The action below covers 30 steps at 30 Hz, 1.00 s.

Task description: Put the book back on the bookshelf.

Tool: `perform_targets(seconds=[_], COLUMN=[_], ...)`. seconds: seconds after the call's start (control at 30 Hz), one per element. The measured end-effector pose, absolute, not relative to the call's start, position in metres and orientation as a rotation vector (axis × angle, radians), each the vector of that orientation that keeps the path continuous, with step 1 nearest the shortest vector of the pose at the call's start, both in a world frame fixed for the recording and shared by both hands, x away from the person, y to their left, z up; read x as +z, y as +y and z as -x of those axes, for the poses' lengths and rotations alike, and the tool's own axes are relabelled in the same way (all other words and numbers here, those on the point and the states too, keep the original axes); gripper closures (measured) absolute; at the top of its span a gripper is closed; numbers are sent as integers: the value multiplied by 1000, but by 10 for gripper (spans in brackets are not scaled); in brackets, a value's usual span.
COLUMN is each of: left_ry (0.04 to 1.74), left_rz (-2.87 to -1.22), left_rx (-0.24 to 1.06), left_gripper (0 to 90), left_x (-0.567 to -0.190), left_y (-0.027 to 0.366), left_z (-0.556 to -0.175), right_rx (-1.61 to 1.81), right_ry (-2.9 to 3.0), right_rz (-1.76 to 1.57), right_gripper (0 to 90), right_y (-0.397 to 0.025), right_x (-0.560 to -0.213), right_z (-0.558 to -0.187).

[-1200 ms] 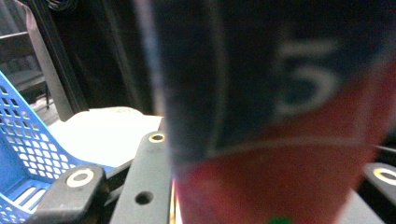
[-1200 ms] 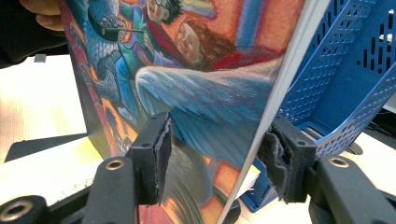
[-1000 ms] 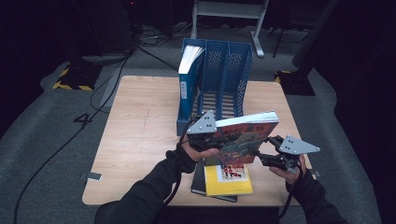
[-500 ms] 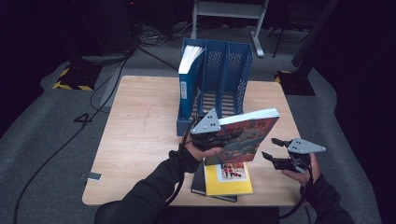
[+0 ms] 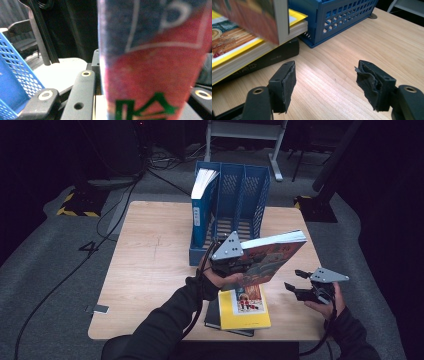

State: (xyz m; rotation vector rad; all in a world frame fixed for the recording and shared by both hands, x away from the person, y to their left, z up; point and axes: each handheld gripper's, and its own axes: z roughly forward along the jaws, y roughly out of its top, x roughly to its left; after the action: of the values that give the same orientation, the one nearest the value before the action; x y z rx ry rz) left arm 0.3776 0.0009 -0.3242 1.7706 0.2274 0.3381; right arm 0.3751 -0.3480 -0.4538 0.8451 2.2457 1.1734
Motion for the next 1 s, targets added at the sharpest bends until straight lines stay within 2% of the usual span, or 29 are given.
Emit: perform_targets(seconds=[1.0], left_ry=[509], left_rz=[-1668], left_rx=[589], left_gripper=[744], left_x=[-291], left_y=[56], left_z=[-422], right_rx=[1130], right_ry=[2306], right_rz=[-857], right_gripper=[303], right_y=[-346], right_x=[-464], right_z=[-380])
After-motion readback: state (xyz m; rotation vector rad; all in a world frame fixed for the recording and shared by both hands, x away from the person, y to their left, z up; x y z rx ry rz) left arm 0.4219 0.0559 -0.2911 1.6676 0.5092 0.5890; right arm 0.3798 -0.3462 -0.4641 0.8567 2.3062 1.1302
